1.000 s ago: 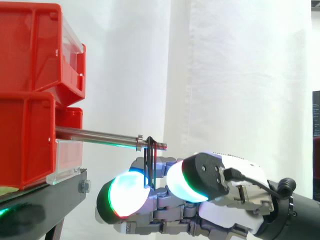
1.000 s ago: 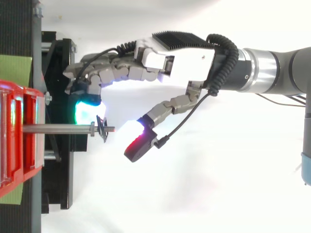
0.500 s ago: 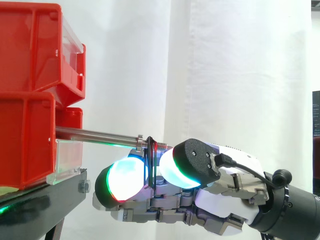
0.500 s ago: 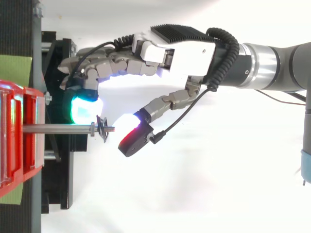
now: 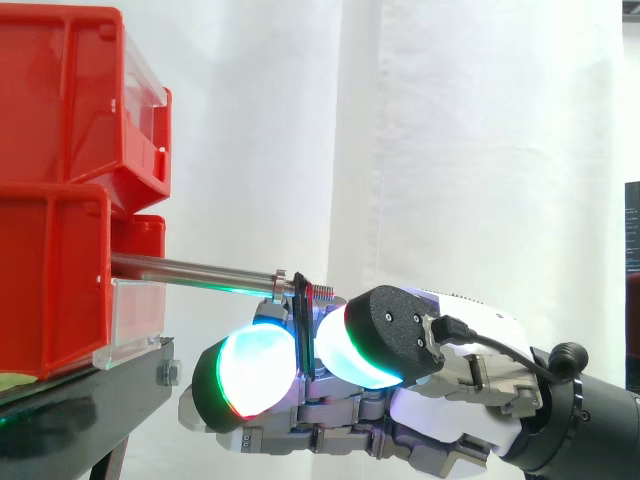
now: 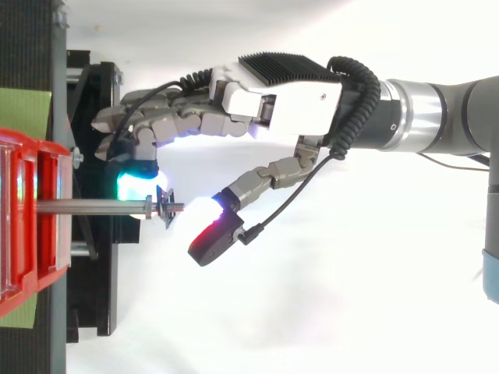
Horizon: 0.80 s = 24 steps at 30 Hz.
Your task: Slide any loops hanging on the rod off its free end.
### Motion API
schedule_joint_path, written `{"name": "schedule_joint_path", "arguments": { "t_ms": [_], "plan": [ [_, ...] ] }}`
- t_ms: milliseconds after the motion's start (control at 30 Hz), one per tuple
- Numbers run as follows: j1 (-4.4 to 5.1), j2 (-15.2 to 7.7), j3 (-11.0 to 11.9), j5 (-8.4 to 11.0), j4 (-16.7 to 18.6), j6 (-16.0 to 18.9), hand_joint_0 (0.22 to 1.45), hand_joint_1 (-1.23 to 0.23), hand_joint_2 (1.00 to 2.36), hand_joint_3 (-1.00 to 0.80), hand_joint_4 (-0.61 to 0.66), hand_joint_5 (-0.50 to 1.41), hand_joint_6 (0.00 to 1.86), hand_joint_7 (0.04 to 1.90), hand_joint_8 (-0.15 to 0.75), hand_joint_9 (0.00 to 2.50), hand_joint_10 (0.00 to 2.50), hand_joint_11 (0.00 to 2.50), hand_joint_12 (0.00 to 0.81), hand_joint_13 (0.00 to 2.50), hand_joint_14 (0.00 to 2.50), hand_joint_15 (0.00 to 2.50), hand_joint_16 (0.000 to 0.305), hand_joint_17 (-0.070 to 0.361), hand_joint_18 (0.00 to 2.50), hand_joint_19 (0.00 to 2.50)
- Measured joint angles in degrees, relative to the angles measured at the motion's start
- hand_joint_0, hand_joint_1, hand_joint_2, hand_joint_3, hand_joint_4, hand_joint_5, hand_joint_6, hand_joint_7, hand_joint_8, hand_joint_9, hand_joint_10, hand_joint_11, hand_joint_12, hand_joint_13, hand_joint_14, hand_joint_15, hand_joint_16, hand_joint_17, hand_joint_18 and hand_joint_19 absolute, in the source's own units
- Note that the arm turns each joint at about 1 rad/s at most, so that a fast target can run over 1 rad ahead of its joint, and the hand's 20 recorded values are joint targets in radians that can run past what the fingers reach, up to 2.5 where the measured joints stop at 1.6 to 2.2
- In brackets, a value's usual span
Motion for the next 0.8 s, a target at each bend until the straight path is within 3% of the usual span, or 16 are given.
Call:
{"name": "schedule_joint_path", "arguments": {
  "t_ms": [233,300,400,733,800],
  "plan": [
    [-0.23,0.0,0.0,0.00,0.3,0.2,0.61,-0.63,1.01,-0.29,0.20,-0.10,0.63,1.14,0.269,0.52,0.00,0.00,0.323,0.34,0.00,0.00,0.051,0.114,0.29,0.08],
    [-0.28,0.0,0.1,0.00,0.5,0.3,0.59,-0.62,1.02,-0.21,0.20,-0.13,0.76,0.95,0.271,0.53,0.00,0.00,0.325,0.33,0.00,0.00,0.051,0.114,0.29,0.09],
    [-0.33,0.0,0.1,-0.01,0.7,0.3,0.60,-0.59,1.01,-0.15,0.21,-0.15,0.83,0.88,0.296,0.55,0.00,0.00,0.350,0.35,0.00,0.00,0.056,0.125,0.33,0.08],
    [-0.54,0.0,0.2,0.00,0.9,0.4,0.59,-0.56,1.00,-0.05,0.25,-0.15,0.90,0.85,0.353,0.59,0.00,0.00,0.400,0.38,0.00,0.00,0.066,0.147,0.39,0.07],
    [-0.58,0.0,0.2,-0.01,0.9,0.4,0.55,-0.64,1.14,-0.07,0.25,-0.15,0.91,0.86,0.363,0.60,0.00,0.00,0.411,0.39,0.00,0.00,0.068,0.154,0.41,0.06]
  ]
}}
